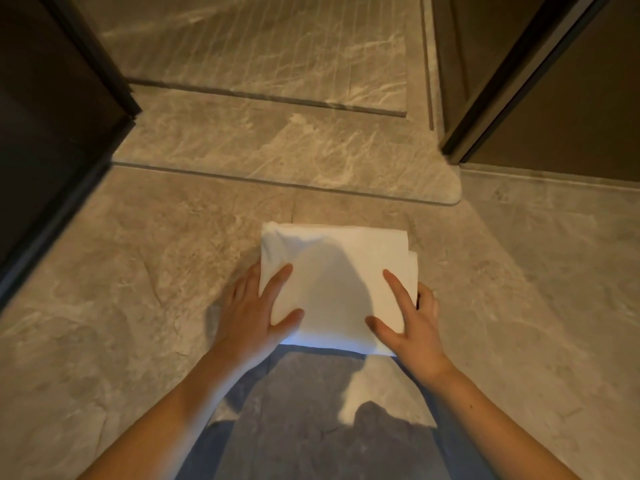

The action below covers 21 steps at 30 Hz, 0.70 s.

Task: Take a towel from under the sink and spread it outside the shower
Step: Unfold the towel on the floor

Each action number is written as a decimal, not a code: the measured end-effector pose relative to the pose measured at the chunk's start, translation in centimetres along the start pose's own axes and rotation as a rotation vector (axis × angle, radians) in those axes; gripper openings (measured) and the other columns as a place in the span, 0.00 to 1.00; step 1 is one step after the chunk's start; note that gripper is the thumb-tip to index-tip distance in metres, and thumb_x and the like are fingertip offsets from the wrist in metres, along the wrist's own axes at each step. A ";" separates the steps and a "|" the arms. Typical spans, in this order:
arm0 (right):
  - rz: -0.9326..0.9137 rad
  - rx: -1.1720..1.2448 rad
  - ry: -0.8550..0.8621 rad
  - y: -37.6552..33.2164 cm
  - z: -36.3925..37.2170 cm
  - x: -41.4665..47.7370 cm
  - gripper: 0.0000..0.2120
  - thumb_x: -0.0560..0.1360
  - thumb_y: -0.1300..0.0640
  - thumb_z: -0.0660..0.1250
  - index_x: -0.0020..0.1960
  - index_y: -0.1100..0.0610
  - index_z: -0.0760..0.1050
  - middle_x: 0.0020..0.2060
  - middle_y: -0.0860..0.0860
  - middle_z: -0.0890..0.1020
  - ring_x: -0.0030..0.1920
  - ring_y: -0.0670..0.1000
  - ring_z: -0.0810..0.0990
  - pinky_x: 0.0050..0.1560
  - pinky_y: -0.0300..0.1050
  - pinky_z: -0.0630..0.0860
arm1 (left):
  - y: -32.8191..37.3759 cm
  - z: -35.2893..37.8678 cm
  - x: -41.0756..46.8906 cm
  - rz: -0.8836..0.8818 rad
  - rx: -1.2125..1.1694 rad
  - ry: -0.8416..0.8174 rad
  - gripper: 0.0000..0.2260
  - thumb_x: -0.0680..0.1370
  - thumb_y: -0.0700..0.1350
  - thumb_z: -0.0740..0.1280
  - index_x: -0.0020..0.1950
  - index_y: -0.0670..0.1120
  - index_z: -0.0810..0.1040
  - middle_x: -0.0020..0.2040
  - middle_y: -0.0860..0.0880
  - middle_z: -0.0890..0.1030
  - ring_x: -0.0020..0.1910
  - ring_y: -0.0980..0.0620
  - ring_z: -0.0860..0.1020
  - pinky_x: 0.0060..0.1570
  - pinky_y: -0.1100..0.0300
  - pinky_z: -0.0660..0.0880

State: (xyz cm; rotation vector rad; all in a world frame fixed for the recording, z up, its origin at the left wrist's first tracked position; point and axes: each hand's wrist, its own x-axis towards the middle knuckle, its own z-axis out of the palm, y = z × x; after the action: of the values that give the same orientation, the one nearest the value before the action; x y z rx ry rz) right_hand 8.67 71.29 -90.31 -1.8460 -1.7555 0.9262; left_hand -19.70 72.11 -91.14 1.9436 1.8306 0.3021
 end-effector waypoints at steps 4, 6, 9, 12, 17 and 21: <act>-0.007 0.025 -0.021 -0.1 -0.4 0.2 0.36 0.70 0.35 0.67 0.72 0.28 0.53 0.60 0.38 0.57 0.64 0.39 0.52 0.66 0.45 0.57 | 0.0 -0.4 0.1 -0.007 -0.046 -0.023 0.33 0.72 0.72 0.53 0.74 0.67 0.47 0.78 0.49 0.52 0.75 0.46 0.52 0.72 0.44 0.55; -0.012 0.037 -0.044 -0.5 -0.8 0.4 0.36 0.70 0.38 0.70 0.71 0.27 0.53 0.60 0.39 0.58 0.66 0.41 0.54 0.66 0.47 0.60 | 0.0 -0.6 0.2 -0.022 -0.084 -0.043 0.33 0.72 0.73 0.53 0.74 0.68 0.47 0.78 0.50 0.52 0.75 0.47 0.51 0.72 0.43 0.55; 0.023 -0.083 -0.046 -1.4 -1.9 1.5 0.40 0.68 0.38 0.71 0.74 0.32 0.52 0.67 0.50 0.63 0.70 0.51 0.56 0.66 0.51 0.63 | -0.2 -0.8 0.5 -0.037 -0.145 -0.097 0.34 0.70 0.74 0.54 0.73 0.70 0.47 0.78 0.54 0.50 0.76 0.47 0.51 0.72 0.42 0.56; -0.068 -0.252 0.045 -3.0 -3.6 3.4 0.42 0.69 0.37 0.71 0.76 0.42 0.56 0.74 0.55 0.59 0.72 0.55 0.54 0.70 0.56 0.60 | -0.6 -1.6 1.2 -0.038 -0.266 -0.163 0.34 0.69 0.70 0.61 0.73 0.71 0.52 0.75 0.57 0.53 0.73 0.52 0.55 0.69 0.52 0.61; -0.370 -0.327 -0.111 -5.6 -4.8 7.9 0.43 0.68 0.37 0.73 0.76 0.50 0.61 0.72 0.50 0.67 0.73 0.55 0.58 0.69 0.43 0.53 | -0.3 -3.6 4.0 0.012 -0.383 0.061 0.34 0.72 0.53 0.73 0.74 0.63 0.61 0.67 0.53 0.64 0.62 0.60 0.62 0.55 0.64 0.62; -0.324 -0.503 -0.214 -4.9 -3.8 10.0 0.49 0.65 0.31 0.71 0.78 0.48 0.55 0.76 0.48 0.61 0.75 0.54 0.53 0.73 0.51 0.53 | -0.2 -4.6 7.2 -0.085 -0.380 0.064 0.37 0.70 0.53 0.74 0.75 0.61 0.60 0.61 0.52 0.67 0.58 0.51 0.71 0.52 0.56 0.71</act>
State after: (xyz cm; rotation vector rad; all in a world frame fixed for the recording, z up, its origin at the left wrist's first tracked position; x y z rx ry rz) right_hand 7.70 82.20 -85.96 -1.6968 -2.5112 0.6084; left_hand -21.22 79.96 -88.26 1.6085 1.7382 0.6394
